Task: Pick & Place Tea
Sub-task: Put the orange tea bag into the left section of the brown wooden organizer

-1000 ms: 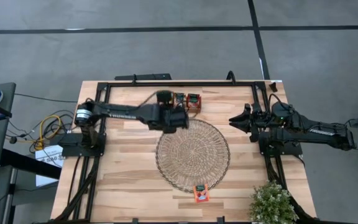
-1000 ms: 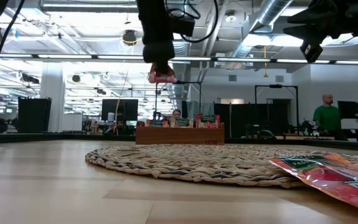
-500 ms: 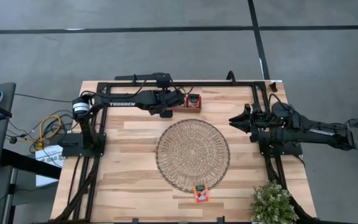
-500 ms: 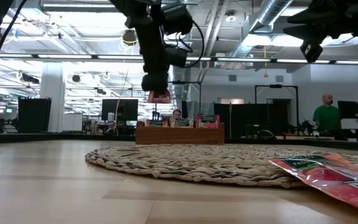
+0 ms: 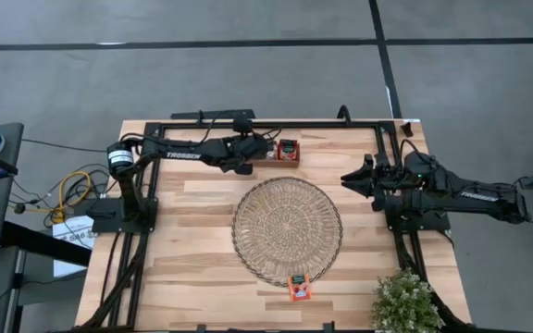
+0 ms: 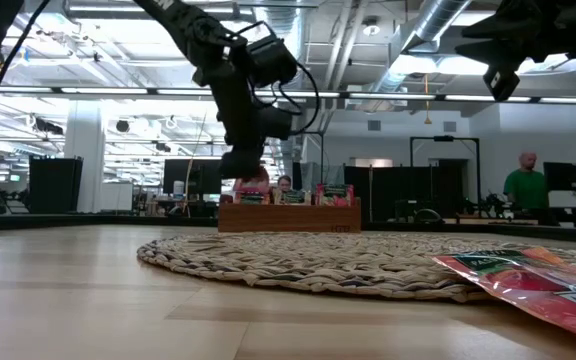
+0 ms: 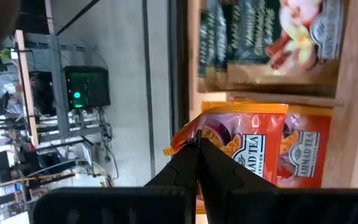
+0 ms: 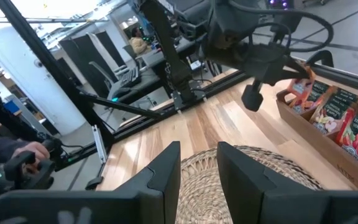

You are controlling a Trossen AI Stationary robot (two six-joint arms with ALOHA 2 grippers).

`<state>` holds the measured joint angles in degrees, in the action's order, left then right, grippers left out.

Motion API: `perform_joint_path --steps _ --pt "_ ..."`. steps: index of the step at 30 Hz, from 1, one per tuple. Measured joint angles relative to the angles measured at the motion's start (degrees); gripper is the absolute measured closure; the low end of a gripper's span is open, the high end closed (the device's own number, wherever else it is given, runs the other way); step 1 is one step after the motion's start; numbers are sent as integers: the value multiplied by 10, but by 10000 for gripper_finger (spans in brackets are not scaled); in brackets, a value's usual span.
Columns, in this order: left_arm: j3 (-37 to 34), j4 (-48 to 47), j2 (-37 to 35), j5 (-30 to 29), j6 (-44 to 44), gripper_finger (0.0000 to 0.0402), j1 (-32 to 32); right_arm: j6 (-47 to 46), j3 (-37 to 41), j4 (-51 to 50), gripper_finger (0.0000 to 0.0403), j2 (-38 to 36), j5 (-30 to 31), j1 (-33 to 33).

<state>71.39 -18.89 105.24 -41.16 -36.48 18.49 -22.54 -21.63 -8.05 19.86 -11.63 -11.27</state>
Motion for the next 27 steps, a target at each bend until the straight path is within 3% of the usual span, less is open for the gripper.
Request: perform_joint_path --steps 14,27 --pt "-34 71 1 14 -18 401 7 -4 0 0 306 0 18 0" --pt "-34 58 16 8 -3 401 7 -14 0 0 306 0 18 0"
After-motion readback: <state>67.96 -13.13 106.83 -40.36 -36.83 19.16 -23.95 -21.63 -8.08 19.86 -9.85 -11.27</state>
